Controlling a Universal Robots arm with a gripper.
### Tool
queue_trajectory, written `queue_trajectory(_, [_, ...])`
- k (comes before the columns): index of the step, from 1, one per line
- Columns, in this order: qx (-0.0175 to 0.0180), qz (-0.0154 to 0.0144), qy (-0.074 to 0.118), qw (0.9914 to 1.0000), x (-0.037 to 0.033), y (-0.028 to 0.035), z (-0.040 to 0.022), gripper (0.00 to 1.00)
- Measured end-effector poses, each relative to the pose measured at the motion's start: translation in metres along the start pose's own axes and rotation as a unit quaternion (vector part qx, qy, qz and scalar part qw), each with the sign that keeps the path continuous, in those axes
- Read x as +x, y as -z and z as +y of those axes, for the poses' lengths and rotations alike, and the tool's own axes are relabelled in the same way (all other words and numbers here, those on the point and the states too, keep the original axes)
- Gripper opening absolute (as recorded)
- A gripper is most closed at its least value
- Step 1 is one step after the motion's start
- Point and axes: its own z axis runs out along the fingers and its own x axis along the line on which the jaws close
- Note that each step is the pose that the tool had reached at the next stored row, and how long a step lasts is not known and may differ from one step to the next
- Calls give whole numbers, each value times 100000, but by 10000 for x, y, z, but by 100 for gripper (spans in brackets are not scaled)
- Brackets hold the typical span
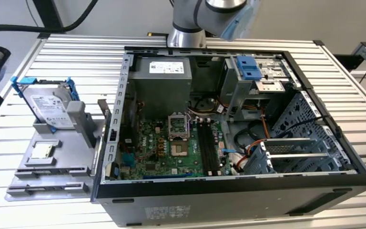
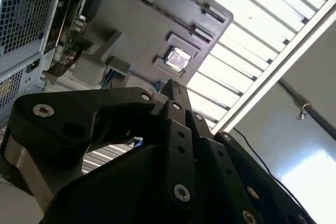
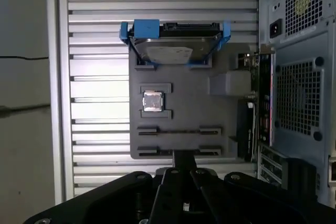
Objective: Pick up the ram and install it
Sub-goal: 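Reach for the ram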
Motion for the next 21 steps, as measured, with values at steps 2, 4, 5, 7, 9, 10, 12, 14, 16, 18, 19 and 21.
queue_trajectory(2, [2, 4, 3, 100000, -3, 5, -90, 0])
queue_trajectory(4, [4, 5, -1, 100000, -5, 9, -172, 0])
queue_trajectory(5, [8, -4, 2, 100000, -5, 9, -190, 0])
queue_trajectory(7, [7, 4, -7, 100000, -5, 10, -192, 0])
queue_trajectory(9, [1, 43, -1, 100000, -5, 9, -192, 0])
queue_trajectory(10, [3, 70, -1, 100000, -5, 9, -192, 0])
queue_trajectory(12, [8, 149, -8, 100000, -5, 9, -192, 0])
queue_trajectory(14, [13, 242, -11, 100000, -5, 10, -192, 0])
queue_trajectory(16, [12, 324, -15, 99999, -5, 9, -192, 0])
queue_trajectory(18, [18, 415, -21, 99999, -5, 10, -192, 0])
queue_trajectory(19, [17, 458, -21, 99999, -6, 9, -192, 0])
queue_trajectory(21, [19, 544, -25, 99999, -6, 9, -192, 0])
